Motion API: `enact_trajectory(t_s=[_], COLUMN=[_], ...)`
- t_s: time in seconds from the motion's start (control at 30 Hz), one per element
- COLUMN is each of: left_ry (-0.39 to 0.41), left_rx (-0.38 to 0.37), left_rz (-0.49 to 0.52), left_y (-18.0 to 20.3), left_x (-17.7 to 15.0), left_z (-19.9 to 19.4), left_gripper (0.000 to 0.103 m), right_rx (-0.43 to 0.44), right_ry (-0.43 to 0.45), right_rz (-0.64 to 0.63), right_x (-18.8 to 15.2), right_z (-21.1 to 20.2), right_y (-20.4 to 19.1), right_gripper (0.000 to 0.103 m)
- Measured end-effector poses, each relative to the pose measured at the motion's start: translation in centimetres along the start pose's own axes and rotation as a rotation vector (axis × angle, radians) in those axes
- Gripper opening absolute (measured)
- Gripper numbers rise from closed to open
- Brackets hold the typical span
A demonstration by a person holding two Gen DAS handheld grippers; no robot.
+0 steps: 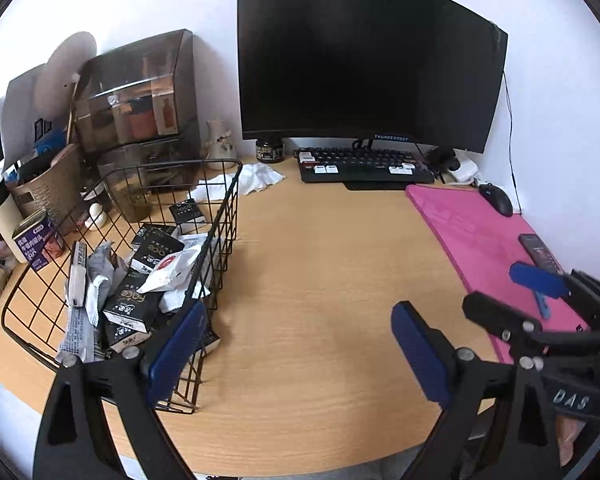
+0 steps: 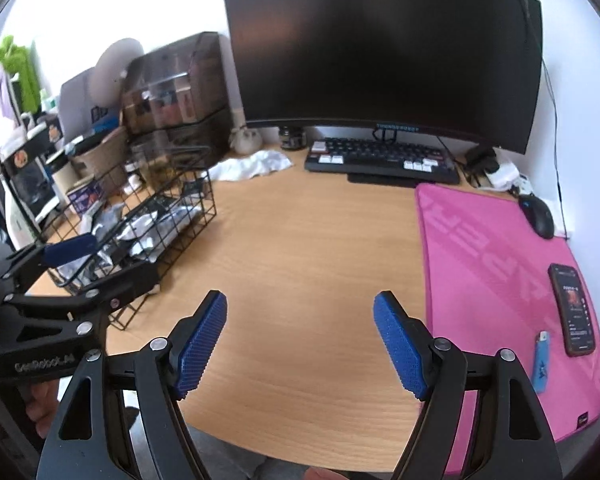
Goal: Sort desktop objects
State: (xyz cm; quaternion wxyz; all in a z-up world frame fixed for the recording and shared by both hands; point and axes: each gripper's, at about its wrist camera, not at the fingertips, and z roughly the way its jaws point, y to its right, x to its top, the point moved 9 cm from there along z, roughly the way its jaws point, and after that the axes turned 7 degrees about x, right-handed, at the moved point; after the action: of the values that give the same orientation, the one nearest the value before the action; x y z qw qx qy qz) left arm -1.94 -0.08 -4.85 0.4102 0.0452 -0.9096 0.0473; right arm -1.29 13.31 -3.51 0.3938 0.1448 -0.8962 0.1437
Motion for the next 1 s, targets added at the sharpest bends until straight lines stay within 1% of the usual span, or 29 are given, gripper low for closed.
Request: enact_trajectory(t_s=[0.17,0.37,0.57,1.0], left_ry=[-0.016,-0.026,-0.033,-0.04], left_rx=[-0.001,0.002,0.0,0.006], left_rz=[0.0,-0.006,0.012,0.002], left_y=[-0.3,-0.4,0.0,-0.3], left_x=[-0.2,-0.4,-0.6,-0.7], left_z=[0.6,0.9,1.1,1.3], left_gripper=[0.093,0.093,0.093,0.093], right_rx=[0.0,0.004,0.003,0.005], right_ry=[0.004,-0.01,-0.003,-0.008], right_rz=[-0.01,-0.011,-0.012,-0.008], right_x=[0.5,0.4,0.4,0.4], right_z=[0.4,1.2,1.1,1.1], right_y=[-0.1,-0.2,0.0,0.2], right_gripper=[0.076,0.076,0.076,0.076])
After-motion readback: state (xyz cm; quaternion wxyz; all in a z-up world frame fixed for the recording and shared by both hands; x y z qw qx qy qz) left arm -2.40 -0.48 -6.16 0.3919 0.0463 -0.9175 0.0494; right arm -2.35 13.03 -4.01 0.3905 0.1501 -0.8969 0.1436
